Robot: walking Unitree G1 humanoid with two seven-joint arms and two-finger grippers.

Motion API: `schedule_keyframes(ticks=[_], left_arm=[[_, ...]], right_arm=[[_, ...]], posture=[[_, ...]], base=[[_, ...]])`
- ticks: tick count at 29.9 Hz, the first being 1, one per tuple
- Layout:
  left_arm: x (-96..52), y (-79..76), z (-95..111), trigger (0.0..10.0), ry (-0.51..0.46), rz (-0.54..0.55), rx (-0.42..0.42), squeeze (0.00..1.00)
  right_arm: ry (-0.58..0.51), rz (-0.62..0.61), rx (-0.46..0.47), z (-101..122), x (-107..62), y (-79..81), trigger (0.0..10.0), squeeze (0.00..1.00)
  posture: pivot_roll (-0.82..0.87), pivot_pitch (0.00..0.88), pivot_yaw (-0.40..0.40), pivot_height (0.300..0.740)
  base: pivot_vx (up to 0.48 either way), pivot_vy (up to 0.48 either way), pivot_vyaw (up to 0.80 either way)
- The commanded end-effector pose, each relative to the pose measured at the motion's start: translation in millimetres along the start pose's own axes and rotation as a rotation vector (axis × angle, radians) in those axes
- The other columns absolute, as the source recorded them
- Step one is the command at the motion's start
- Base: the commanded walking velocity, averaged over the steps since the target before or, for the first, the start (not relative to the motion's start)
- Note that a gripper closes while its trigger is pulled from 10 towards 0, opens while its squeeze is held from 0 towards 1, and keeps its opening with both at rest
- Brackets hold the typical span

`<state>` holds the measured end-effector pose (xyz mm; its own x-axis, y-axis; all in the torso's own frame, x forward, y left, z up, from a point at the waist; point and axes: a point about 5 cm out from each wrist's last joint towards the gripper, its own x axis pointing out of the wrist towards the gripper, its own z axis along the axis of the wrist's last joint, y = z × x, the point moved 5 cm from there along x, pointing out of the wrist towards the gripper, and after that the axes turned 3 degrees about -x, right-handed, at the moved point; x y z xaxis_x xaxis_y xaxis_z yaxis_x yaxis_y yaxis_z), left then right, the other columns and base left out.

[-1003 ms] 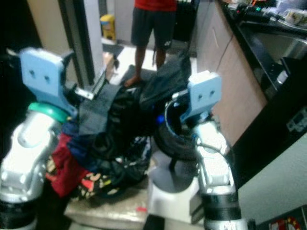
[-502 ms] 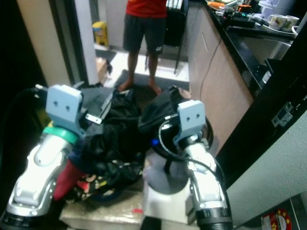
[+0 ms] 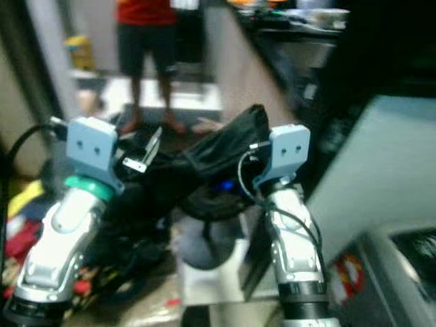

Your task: Clothes washing

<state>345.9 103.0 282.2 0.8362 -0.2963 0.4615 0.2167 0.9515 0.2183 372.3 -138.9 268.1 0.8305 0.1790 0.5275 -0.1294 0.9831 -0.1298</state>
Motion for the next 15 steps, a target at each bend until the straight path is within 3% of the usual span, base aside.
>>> schedule_keyframes(ticks=[1, 15], left_arm=[[-0.1, -1.5, 1.9, 10.0, -0.005, -0.010, 0.005, 0.00], [-0.3, -0.3, 3.5, 10.0, -0.009, -0.010, 0.013, 0.00]], right_arm=[[-0.019, -0.021, 0.008, 5.8, 2.1, -4.4, 10.0, 0.00], [-0.016, -0.029, 0.030, 4.7, 3.5, -2.7, 10.0, 0.00]], posture=[[0.05, 0.021, -0.007, 0.740], [0.06, 0.025, -0.002, 0.740]], base=[[0.000, 0.000, -0.80], [0.000, 0.000, -0.80]])
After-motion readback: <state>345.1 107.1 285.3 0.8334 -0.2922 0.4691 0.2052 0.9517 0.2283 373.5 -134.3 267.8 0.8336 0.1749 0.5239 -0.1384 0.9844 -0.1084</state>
